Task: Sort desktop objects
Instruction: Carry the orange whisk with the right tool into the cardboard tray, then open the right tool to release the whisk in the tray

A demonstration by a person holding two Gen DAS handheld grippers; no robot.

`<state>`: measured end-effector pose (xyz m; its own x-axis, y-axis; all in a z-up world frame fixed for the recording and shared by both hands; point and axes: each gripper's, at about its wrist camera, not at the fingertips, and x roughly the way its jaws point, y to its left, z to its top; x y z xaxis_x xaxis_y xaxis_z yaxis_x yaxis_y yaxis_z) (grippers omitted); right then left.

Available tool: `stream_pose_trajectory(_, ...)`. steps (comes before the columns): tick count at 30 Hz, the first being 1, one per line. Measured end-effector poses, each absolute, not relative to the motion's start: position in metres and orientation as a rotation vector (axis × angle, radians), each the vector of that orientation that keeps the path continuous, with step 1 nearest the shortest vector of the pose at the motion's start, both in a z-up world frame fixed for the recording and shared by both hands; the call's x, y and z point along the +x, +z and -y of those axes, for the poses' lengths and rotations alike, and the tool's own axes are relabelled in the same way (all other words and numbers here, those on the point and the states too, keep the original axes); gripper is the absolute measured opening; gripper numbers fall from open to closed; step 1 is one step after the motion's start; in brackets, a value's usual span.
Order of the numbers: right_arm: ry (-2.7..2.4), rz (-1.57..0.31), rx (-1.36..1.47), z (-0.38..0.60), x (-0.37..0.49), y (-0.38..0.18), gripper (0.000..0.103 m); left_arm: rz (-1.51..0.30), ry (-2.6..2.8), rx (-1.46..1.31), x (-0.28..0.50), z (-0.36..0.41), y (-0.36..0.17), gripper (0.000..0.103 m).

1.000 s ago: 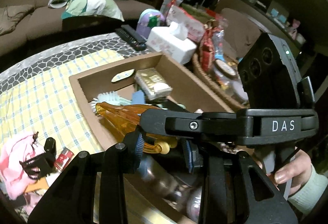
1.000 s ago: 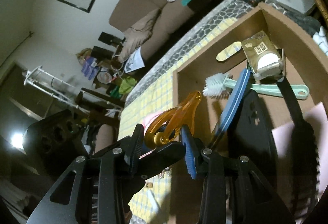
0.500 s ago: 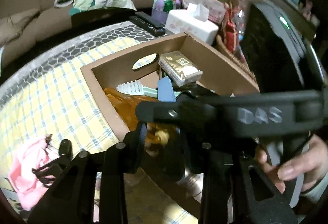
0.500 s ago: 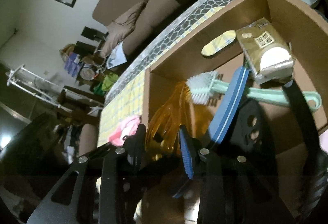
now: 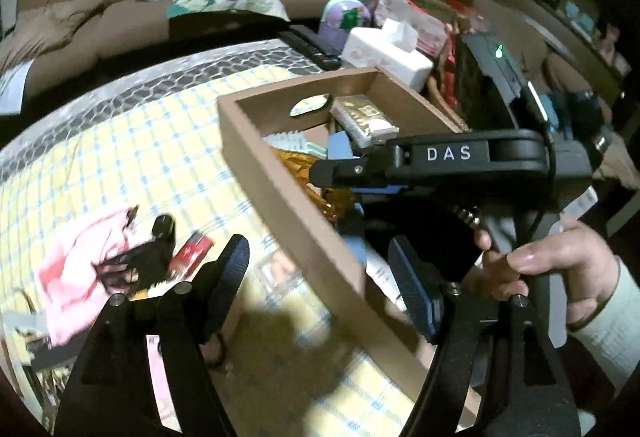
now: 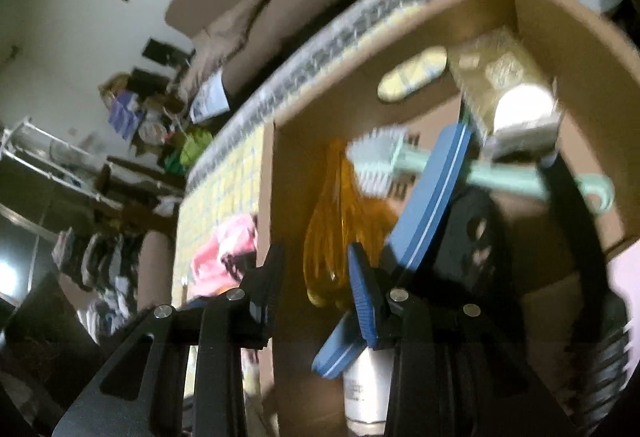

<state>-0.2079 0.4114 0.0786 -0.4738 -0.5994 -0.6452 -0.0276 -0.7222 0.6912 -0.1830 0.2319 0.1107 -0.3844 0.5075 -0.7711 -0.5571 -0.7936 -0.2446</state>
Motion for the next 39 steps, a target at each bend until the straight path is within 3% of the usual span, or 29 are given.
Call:
stream_pose_trajectory(4,-2.204,0.967,1.358,-0.405,-0.203,0.076,0.034,-0.060,2.191,-1.194,-0.176,-0.222,0.112,0.070)
stream_pose_trajectory(7,-2.171,1.135,1.375,-0.427,-0.201,0.072,0.034,-0.060,2.188,-1.202,-0.171,-0.221,0.113,0.070)
stream_pose_trajectory(17,-2.325,0.950,1.347,-0.432,-0.166,0.123,0.036,-0.022,2.202,-1.175,-0.148,-0.227,0.134,0.078)
stream_pose_trajectory(20,-2.389,0.831,1.370,-0.425,-0.152,0.135,0.046,-0.020,2.209,-1.169,-0.139,-0.227,0.141,0.080)
stream_pose_trajectory(22,-2.418,0.788,1.370,-0.424,-0.140,0.142,0.068,-0.012,2.217,-1.164,-0.132,-0.226,0.146,0.093)
stream_pose_trajectory(25,-2.466,0.732,1.364,-0.423,-0.122,0.150,0.088,0.014,2.227,-1.161,-0.121,-0.218,0.155,0.100)
stream_pose_trajectory(39,-2.510,0.613,1.337,-0.390,-0.052,0.184,0.103,0.073,2.336,-1.144,-0.050,-0.161,0.184,0.103)
